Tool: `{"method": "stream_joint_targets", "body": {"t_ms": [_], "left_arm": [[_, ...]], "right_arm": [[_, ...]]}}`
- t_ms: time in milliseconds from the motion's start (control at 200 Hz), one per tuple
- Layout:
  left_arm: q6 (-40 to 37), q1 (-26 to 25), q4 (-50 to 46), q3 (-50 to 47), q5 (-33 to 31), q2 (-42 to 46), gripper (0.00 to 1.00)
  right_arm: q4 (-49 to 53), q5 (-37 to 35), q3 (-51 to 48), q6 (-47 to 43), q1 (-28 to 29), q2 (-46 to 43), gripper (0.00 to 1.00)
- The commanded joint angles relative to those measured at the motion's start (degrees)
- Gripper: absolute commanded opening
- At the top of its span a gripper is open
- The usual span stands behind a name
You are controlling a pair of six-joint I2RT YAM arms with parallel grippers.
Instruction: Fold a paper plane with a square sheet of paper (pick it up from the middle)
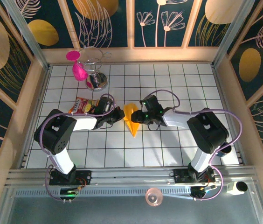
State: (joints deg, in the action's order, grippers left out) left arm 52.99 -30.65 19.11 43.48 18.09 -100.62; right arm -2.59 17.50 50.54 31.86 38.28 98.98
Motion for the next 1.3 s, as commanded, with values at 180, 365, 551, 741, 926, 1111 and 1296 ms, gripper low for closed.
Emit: {"method": "stream_joint_targets", "body": {"t_ms": [180, 365, 551, 741, 926, 1111, 1296], "left_arm": [[-0.7, -0.3, 0.8, 0.9, 1.3, -0.1, 0.00], [-0.7, -0.2, 0.9, 1.0, 1.6, -0.3, 0.00], [-0.8, -0.3, 1.1, 1.2, 1.9, -0.3, 0.00], [-0.8, -0.2, 0.8, 1.5, 2.1, -0.6, 0.00], [-1.0, -0.3, 0.5, 1.6, 2.1, -0.8, 0.00], [-1.1, -0.2, 0.2, 1.6, 1.9, -1.0, 0.00], [-1.0, -0.3, 0.5, 1.4, 1.9, -1.1, 0.00]], "right_arm": [[2.7, -3.2, 3.4, -1.6, 4.0, 0.4, 0.55], [6.8, -7.6, 5.6, -3.0, 6.4, 2.0, 0.56], [8.4, -10.2, 7.0, -3.7, 7.5, 3.1, 0.55], [9.6, -11.1, 8.0, -4.5, 8.1, 4.2, 0.56], [10.1, -13.0, 8.0, -4.0, 8.1, 3.5, 0.53], [10.5, -15.8, 7.3, -2.8, 8.1, 1.5, 0.47], [12.6, -20.6, 7.1, -0.1, 8.1, 0.4, 0.38]]}}
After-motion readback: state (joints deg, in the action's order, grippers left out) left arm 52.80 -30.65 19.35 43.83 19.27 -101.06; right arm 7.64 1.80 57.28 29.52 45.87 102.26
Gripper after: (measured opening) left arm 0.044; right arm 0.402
